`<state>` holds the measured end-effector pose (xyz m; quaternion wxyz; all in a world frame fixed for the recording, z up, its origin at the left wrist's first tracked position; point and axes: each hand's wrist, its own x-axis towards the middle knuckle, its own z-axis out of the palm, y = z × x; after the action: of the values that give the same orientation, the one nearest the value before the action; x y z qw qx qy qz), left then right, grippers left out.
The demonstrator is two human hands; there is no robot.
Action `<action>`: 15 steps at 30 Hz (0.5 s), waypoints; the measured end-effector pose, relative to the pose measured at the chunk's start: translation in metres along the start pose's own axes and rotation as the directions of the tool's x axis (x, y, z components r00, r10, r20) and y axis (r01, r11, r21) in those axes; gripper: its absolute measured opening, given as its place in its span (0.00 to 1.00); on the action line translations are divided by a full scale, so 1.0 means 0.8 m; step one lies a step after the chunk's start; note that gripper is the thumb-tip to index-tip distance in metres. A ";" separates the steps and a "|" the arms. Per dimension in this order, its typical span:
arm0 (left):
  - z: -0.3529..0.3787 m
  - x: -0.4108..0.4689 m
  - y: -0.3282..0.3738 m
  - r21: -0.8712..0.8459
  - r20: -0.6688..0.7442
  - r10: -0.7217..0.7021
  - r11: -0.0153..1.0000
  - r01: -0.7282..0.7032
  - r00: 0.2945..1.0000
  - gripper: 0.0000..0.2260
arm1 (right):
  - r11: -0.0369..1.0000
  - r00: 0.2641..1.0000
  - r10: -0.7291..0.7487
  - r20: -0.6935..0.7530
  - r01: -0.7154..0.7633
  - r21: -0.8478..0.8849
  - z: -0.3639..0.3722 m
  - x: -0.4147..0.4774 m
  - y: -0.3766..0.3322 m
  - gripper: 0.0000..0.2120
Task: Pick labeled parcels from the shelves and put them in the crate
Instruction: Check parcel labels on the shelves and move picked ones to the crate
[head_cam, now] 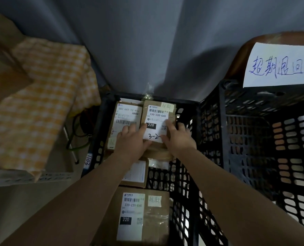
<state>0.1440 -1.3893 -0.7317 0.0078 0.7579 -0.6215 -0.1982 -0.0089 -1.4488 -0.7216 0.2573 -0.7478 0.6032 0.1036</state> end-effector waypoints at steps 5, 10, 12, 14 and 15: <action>-0.031 -0.034 0.001 0.039 -0.048 -0.033 0.999 0.034 0.998 0.26 | 0.996 0.996 -0.085 -0.031 0.084 -0.033 -0.020 -0.028 -0.005 0.29; -0.075 -0.094 0.006 0.060 -0.118 -0.092 0.993 0.100 0.989 0.23 | 0.974 0.975 -0.213 -0.063 0.207 -0.092 -0.054 -0.076 -0.006 0.25; -0.096 -0.122 0.016 0.073 -0.158 -0.112 0.989 0.125 0.981 0.22 | 0.952 0.955 -0.287 -0.070 0.277 -0.129 -0.072 -0.101 -0.007 0.23; -0.118 -0.154 0.030 0.100 -0.204 -0.116 0.985 0.138 0.972 0.22 | 0.923 0.927 -0.365 -0.080 0.350 -0.159 -0.092 -0.129 -0.008 0.21; -0.129 -0.171 0.038 0.109 -0.227 -0.111 0.984 0.138 0.968 0.21 | 0.903 0.908 -0.411 -0.087 0.391 -0.177 -0.102 -0.144 -0.009 0.21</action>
<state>0.1272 -1.2910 -0.5889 0.0168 0.8117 -0.5790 -0.0742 -0.0434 -1.3917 -0.5966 0.1765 -0.8787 0.4409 0.0492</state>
